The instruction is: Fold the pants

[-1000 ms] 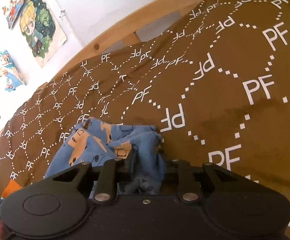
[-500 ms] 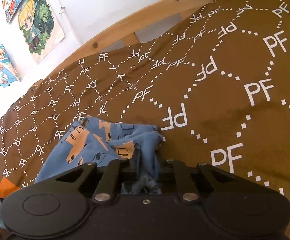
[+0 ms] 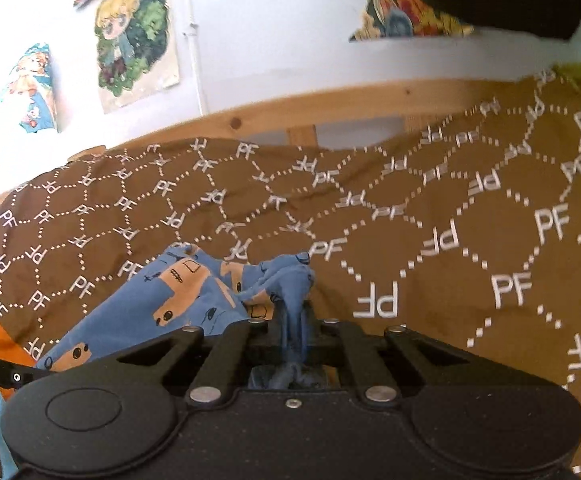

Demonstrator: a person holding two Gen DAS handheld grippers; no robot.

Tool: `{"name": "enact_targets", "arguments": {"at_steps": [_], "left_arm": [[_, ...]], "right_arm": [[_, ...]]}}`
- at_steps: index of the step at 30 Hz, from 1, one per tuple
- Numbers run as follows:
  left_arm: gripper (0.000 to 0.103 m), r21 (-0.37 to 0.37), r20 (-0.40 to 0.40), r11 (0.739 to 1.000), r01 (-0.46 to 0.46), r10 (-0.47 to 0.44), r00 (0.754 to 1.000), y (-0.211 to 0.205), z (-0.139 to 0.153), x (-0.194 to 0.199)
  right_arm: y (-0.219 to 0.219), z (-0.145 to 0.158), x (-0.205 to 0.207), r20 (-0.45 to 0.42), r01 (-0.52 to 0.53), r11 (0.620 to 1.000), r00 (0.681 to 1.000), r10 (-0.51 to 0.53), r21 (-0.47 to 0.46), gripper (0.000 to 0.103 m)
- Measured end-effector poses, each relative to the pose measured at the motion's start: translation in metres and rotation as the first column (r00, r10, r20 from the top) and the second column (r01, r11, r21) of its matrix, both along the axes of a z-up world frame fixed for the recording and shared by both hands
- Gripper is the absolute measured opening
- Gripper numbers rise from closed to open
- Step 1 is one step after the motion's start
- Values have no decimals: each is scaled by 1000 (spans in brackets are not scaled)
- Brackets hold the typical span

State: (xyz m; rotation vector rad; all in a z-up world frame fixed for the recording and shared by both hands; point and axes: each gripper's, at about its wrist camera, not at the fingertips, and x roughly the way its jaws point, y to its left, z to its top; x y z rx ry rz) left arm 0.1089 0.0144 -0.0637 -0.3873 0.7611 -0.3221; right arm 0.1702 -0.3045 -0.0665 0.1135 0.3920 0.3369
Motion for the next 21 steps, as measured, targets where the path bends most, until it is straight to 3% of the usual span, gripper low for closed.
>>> {"name": "enact_targets", "arguments": {"at_steps": [11, 17, 21], "left_arm": [[17, 70, 93, 997, 18, -25, 995, -9, 23, -17], [17, 66, 75, 997, 28, -33, 997, -5, 23, -15], [17, 101, 71, 995, 26, -33, 997, -3, 26, -10]], "right_arm": [[3, 20, -18, 31, 19, 999, 999, -18, -38, 5], [7, 27, -10, 10, 8, 998, 1000, -8, -60, 4], [14, 25, -4, -35, -3, 998, 999, 0, -69, 4]]}}
